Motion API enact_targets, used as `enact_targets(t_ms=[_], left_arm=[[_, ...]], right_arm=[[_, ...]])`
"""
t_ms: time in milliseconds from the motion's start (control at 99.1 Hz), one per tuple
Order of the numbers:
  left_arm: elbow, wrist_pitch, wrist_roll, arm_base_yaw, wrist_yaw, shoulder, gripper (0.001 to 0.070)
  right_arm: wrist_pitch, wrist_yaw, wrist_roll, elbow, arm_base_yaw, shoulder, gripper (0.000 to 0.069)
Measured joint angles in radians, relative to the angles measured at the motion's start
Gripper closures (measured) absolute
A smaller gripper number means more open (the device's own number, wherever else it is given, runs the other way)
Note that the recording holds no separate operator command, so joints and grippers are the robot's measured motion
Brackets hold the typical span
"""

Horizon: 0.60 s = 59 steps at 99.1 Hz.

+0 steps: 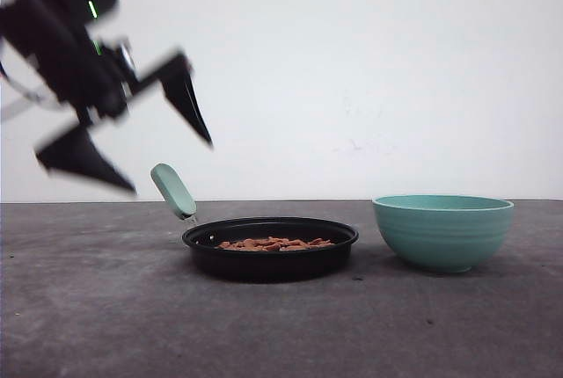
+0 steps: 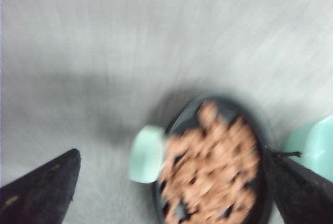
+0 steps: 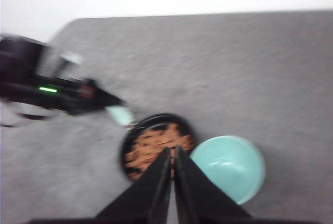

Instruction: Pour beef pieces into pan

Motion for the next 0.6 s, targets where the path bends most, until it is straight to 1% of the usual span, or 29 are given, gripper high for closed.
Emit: enact_targets(t_ms=[91,262,313,333,353,373,454,464,474,494,515,545,595], left_arm=[[0.002,-0.036,0.022,0.0,-0.089,-0.138,0.0012],[0.002,-0.127,0.077,-0.007,-0.288,-0.394,0.0013],[0.002,-0.145,0.093,-0.009,-0.329,-0.459,0.0019],[0.002,-0.15,0.1,-0.009,-0.339,-0.482,0.0034],[0.002,-0.156,0.108,-0.008,-0.349,-0.505,0.0068],[0.002,-0.163,0.117,-0.008,-0.36,-0.525,0.012],[0.002,-0.193,0.137,-0.006,-0.409,-0.597,0.036],[0.0,-0.199,0.14,-0.005,-0.417,-0.609,0.0405],[-0.001,-0.2,0.141,-0.005,-0.419,-0.613,0.042],[-0.006,-0.208,0.144,-0.003,-0.431,-0.636,0.0494],[-0.012,-0.213,0.146,-0.002,-0.439,-0.654,0.0548],[-0.024,-0.219,0.147,0.001,-0.444,-0.683,0.0604],[-0.051,-0.222,0.151,0.003,-0.447,-0.734,0.0655]], right_arm=[[0.02,0.083,-0.058,0.0,0.0,-0.001,0.0682],[0.084,0.229,-0.142,-0.011,0.0,-0.005,0.0682],[0.111,0.248,-0.156,-0.023,0.0,-0.008,0.0682],[0.126,0.25,-0.158,-0.031,0.0,-0.01,0.0682],[0.142,0.252,-0.161,-0.04,0.0,-0.013,0.0682],[0.161,0.252,-0.164,-0.051,0.0,-0.018,0.0682],[0.245,0.264,-0.182,-0.111,0.0,-0.045,0.0682],[0.253,0.266,-0.184,-0.12,0.0,-0.05,0.0682],[0.264,0.268,-0.187,-0.128,0.0,-0.055,0.0682],[0.284,0.27,-0.193,-0.146,0.0,-0.064,0.0682],[0.304,0.272,-0.2,-0.165,0.0,-0.074,0.0682],[0.331,0.278,-0.207,-0.194,0.0,-0.092,0.0682],[0.358,0.29,-0.213,-0.24,0.0,-0.124,0.0682]])
